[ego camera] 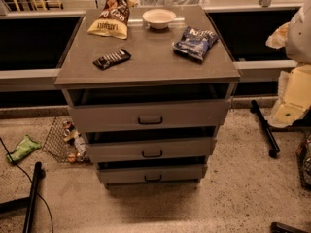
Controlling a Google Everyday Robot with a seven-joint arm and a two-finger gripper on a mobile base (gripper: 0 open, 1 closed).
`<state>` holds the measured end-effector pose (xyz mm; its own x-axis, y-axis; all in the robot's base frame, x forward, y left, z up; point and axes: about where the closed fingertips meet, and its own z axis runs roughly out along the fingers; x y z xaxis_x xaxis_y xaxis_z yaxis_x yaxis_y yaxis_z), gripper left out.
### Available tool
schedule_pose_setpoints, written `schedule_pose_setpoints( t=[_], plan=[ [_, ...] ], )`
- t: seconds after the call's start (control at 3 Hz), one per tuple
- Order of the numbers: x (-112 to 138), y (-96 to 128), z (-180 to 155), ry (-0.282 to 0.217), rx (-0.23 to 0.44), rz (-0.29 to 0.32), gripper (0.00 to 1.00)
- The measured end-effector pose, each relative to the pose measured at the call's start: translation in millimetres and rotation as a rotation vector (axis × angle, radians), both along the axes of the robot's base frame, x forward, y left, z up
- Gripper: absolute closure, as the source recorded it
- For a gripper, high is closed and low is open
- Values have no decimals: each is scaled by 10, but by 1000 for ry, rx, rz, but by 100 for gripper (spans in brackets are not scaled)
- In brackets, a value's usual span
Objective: Open middle drawer
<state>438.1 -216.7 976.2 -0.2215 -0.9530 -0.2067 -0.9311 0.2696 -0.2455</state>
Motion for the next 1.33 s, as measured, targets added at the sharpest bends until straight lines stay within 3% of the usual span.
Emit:
schedule_pose_setpoints(
  t=[0.33, 0.67, 1.0, 1.33],
  plan=[
    [0, 0, -1, 0, 0, 0, 0],
    [66, 93, -253, -12, -7, 49, 0],
    [169, 330, -872, 4, 12, 163, 0],
    [291, 528, -1541, 39, 64, 225, 0]
  ],
)
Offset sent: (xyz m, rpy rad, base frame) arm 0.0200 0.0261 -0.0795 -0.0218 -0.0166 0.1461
